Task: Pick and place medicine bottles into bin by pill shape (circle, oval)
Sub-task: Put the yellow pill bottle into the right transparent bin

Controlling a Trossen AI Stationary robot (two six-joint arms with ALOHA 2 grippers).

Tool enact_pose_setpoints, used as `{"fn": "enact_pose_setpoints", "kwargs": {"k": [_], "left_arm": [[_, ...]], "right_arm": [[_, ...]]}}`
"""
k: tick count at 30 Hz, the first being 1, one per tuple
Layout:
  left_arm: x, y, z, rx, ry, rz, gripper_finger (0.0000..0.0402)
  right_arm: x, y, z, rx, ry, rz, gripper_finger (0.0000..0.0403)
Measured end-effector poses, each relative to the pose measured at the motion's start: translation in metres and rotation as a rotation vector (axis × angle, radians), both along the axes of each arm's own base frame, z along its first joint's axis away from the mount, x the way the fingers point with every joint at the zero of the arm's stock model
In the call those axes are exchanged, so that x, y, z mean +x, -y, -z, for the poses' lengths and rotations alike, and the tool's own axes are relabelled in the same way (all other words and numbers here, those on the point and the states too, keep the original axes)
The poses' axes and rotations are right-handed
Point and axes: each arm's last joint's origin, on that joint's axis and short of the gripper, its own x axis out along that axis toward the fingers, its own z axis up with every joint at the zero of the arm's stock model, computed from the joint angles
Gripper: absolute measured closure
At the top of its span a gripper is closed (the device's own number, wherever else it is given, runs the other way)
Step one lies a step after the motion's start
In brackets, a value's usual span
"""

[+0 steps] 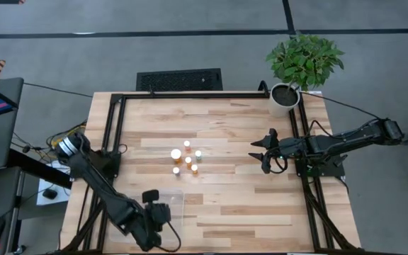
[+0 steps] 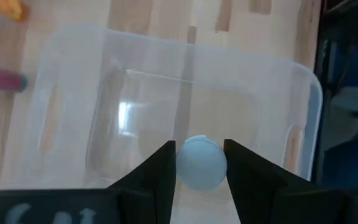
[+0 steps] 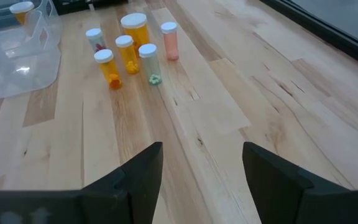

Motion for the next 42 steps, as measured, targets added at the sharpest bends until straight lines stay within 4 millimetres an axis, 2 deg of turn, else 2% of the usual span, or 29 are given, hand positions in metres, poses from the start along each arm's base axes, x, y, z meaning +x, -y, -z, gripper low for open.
{"fn": "enact_pose_setpoints", "kwargs": {"k": [10,18,26,36,42], "left_arm": [[0.005,0.016,0.027,0.075,-0.064,0.031,0.0284],[0.004,0.014,0.027,0.137,-0.027,0.015,0.0284],[0.007,0.023,0.046,0.154,-0.041,0.010,0.0284],[0.007,0.024,0.045,0.149,-0.035,0.002,0.0284],[0.008,0.024,0.045,0.149,-0.035,0.002,0.0268]], "right_arm": [[0.000,0.000,0.000,-0.001,-0.002,0.000,0.0168],[0.000,0.000,0.000,-0.001,-0.002,0.000,0.0168],[0.000,0.000,0.000,-0.001,-0.002,0.000,0.0168],[0.000,0.000,0.000,-0.001,-0.002,0.000,0.0168],[0.000,0.000,0.000,-0.001,-0.002,0.000,0.0168]]}}
